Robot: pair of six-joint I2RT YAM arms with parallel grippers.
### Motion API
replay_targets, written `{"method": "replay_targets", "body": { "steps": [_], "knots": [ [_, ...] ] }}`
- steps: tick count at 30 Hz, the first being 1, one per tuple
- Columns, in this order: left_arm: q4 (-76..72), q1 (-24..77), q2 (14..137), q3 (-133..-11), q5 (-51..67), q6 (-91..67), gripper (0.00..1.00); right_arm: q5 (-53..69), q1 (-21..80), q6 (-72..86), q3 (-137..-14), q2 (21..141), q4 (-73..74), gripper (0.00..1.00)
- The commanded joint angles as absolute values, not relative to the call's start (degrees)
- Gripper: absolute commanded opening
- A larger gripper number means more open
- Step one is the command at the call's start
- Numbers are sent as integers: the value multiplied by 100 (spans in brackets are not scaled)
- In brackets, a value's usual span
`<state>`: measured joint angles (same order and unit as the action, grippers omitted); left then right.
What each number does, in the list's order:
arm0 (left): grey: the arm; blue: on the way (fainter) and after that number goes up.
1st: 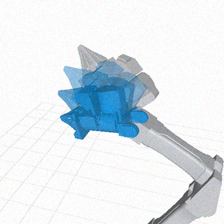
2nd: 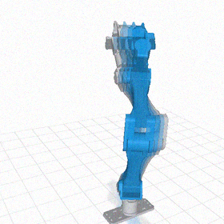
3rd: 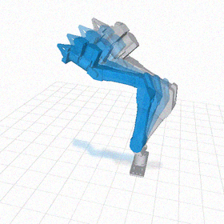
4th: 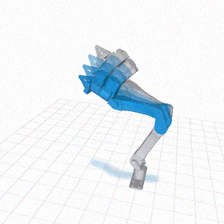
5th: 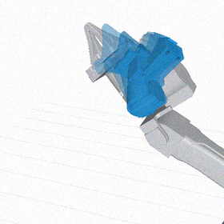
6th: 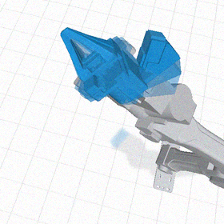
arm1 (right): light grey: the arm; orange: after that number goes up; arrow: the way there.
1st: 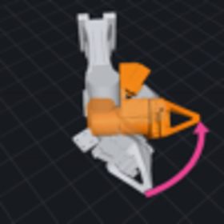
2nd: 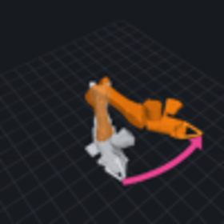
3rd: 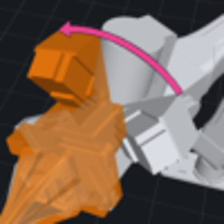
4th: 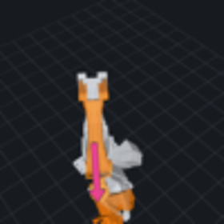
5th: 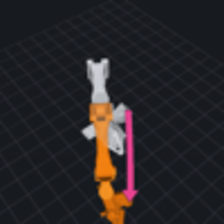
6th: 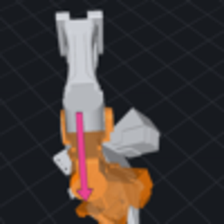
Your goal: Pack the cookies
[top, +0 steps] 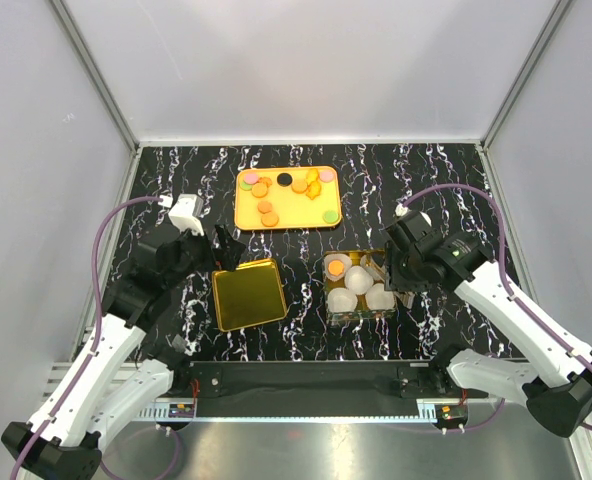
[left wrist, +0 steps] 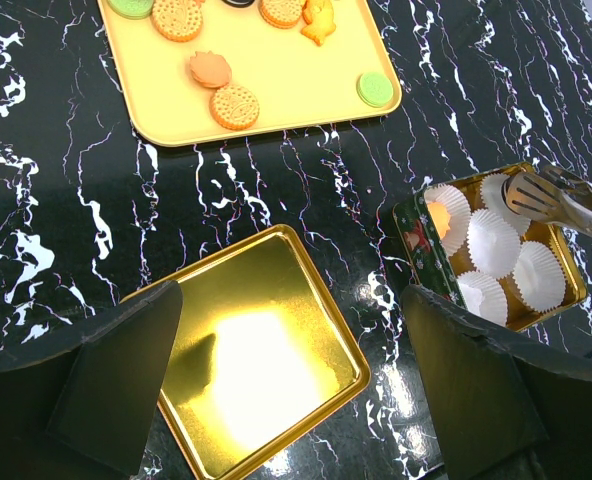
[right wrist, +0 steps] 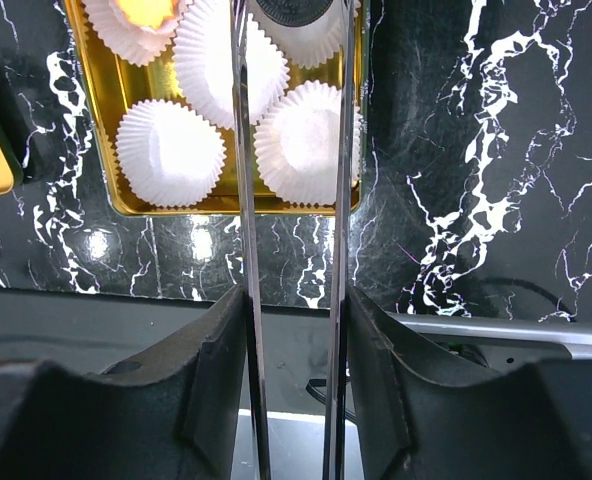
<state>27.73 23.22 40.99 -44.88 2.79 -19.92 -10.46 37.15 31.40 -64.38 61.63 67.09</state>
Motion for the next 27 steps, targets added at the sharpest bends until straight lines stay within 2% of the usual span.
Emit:
{"method": "replay_targets", "body": {
  "steps": [1,12,17,23,27],
  "knots": [
    [2558,2294,4069,-4562,316,-2004,99,-1266,3753,3226,-6451,6143,6504,49],
    [2549,2294,4052,-4562,325,-2004,99,-1108,3744,3287,-6547,6056,6609,52],
    [2558,2294,4060,-4562,334,-2004,99,-712,3753,3085,-7136,6134,6487,52],
    [2549,2294,4052,-4562,316,-2004,99,-449,3736,2532,-7927,7153,5811,52],
    [2549,2294,4061,-4562,334,-2004,99,-158,3612,2075,-8751,8380,5344,51]
  ]
}}
